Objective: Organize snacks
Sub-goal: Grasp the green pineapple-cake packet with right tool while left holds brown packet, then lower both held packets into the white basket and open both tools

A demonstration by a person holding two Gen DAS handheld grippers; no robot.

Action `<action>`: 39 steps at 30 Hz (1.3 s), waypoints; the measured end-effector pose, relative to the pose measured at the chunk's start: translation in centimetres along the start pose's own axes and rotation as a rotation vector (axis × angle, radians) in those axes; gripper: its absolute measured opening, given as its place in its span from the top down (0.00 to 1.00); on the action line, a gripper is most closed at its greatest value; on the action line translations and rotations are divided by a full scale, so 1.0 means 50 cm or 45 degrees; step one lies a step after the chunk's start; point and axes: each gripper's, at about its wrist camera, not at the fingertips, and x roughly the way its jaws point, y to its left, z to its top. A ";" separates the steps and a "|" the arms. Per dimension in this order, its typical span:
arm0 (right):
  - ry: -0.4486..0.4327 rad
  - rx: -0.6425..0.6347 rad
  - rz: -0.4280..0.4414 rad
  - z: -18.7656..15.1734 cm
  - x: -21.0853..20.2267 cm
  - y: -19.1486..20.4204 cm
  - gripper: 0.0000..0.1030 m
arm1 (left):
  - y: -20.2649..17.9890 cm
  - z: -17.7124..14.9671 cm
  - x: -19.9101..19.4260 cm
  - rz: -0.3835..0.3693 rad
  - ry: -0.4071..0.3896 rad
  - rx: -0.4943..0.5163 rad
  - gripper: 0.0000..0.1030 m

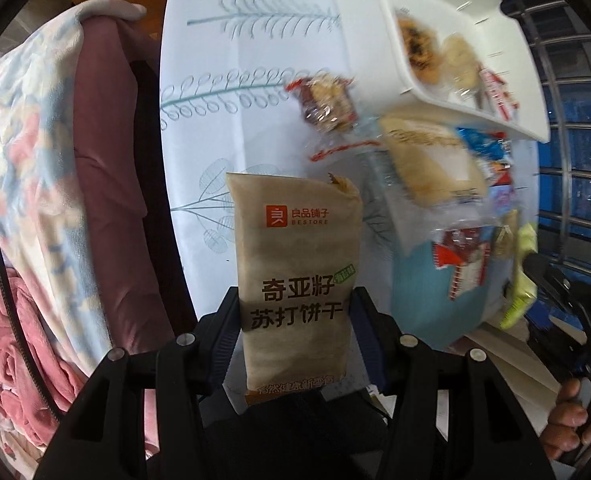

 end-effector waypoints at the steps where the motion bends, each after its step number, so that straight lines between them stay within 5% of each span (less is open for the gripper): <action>1: 0.000 -0.027 0.000 0.003 -0.005 0.005 0.64 | -0.004 0.002 -0.009 -0.019 -0.002 0.003 0.49; 15: -0.008 -0.274 0.006 0.110 -0.027 0.115 0.64 | -0.103 0.131 -0.173 -0.137 -0.219 0.011 0.49; 26: 0.022 -0.442 0.013 0.232 -0.017 0.146 0.64 | -0.208 0.288 -0.209 -0.104 -0.405 0.015 0.49; 39: 0.085 -0.489 -0.013 0.318 0.007 0.138 0.58 | -0.257 0.374 -0.152 -0.095 -0.370 -0.048 0.46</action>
